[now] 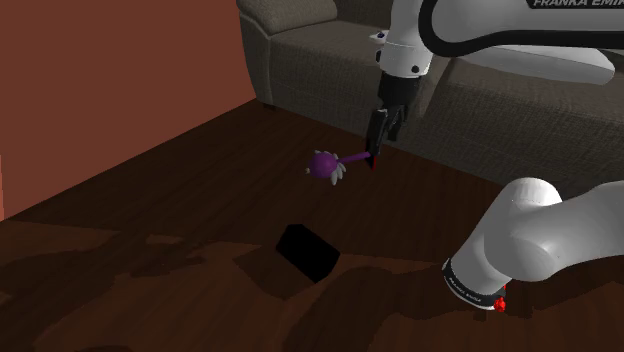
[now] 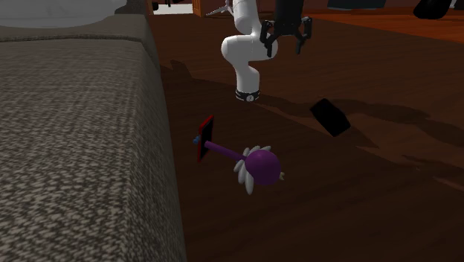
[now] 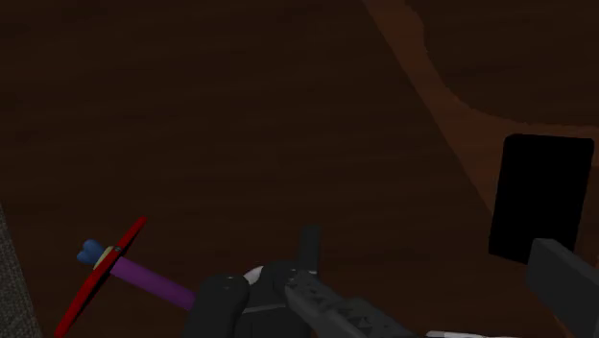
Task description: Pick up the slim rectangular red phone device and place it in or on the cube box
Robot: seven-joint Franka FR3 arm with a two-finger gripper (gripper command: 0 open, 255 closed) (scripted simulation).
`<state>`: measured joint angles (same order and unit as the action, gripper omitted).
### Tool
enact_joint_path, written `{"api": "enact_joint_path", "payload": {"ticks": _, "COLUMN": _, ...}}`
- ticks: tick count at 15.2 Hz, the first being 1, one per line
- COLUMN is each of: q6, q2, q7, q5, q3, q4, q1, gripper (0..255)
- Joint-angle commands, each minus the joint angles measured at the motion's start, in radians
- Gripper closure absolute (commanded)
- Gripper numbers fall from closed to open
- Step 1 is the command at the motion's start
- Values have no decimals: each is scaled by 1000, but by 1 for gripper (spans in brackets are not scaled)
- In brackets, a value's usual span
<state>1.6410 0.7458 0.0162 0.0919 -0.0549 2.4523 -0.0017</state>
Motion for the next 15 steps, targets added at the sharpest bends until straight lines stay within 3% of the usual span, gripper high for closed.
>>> {"api": "enact_joint_path", "payload": {"ticks": 1, "q6": 0, "q2": 0, "q7": 0, "q5": 0, "q3": 0, "q4": 0, "q1": 0, "gripper": 0}}
{"api": "enact_joint_path", "payload": {"ticks": 15, "q6": 371, "q2": -329, "q7": 117, "q5": -166, "q3": 59, "q4": -17, "q1": -189, "gripper": 0}}
